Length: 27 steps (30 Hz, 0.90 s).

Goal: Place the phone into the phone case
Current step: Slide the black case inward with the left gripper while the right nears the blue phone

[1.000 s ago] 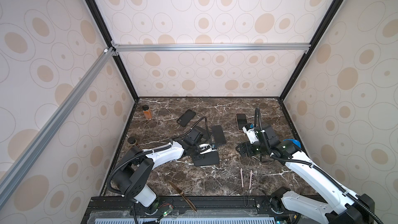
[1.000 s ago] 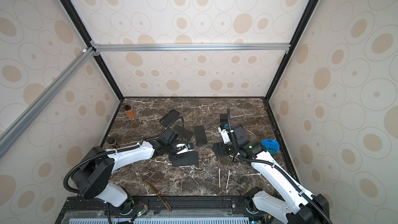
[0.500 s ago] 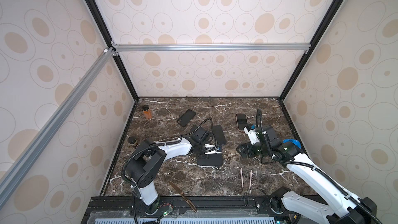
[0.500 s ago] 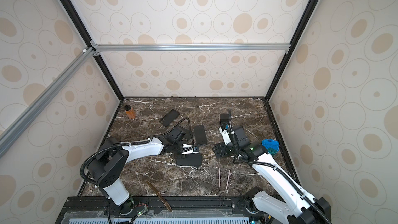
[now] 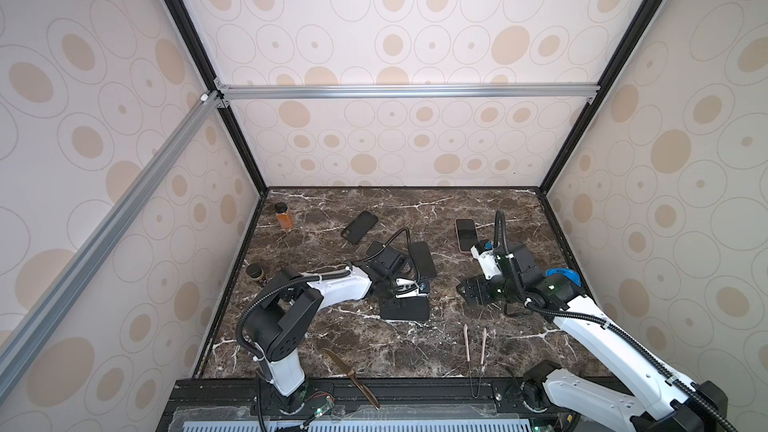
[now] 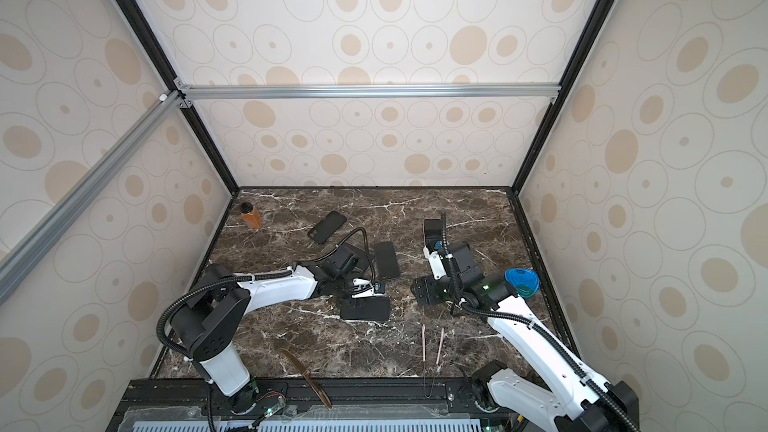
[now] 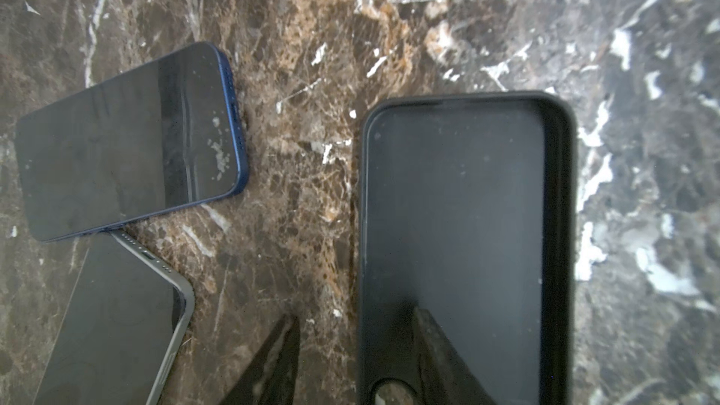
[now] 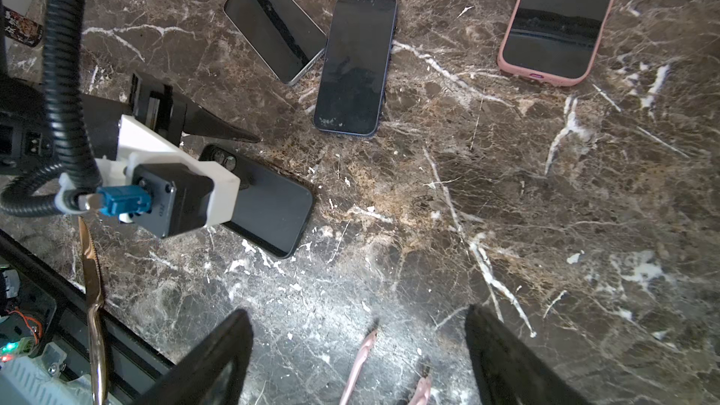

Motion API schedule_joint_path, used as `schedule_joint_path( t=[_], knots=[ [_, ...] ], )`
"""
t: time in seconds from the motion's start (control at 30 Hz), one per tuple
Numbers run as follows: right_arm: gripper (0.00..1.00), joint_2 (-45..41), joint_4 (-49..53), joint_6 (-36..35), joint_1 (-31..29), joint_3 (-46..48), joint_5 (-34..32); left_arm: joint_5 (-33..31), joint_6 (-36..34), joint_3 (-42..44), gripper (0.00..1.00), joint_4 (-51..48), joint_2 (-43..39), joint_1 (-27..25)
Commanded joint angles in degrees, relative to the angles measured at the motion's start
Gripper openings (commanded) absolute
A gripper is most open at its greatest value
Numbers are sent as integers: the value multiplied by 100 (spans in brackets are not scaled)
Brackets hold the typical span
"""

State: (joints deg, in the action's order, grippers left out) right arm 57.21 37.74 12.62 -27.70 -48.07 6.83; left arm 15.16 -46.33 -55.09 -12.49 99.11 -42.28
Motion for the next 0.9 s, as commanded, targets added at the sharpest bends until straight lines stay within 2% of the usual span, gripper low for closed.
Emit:
schedule_joint_path(
  t=[0.0,0.13,0.4,0.47,0.53,0.67,0.87],
  knots=[
    [89,83,44,16,-39,62,28,96,153,-159,52,16,-246,-41],
    [90,217,16,12,-37,42,35,100,492,-56,54,298,-500,-35],
    [92,508,165,-93,-37,-212,-444,-209,1987,633,92,1881,-1383,55],
    [95,553,140,-102,-40,-267,-467,-360,2473,836,97,2227,-1601,97],
    [97,605,135,-126,-34,-335,-489,-528,2935,1008,100,2462,-1799,127],
    [100,766,149,-268,-36,-503,-567,-1245,3703,1216,100,2580,-2166,142],
    [100,1307,232,-451,-35,-896,-571,-2373,4604,1161,100,2043,-2551,168]
  ],
)
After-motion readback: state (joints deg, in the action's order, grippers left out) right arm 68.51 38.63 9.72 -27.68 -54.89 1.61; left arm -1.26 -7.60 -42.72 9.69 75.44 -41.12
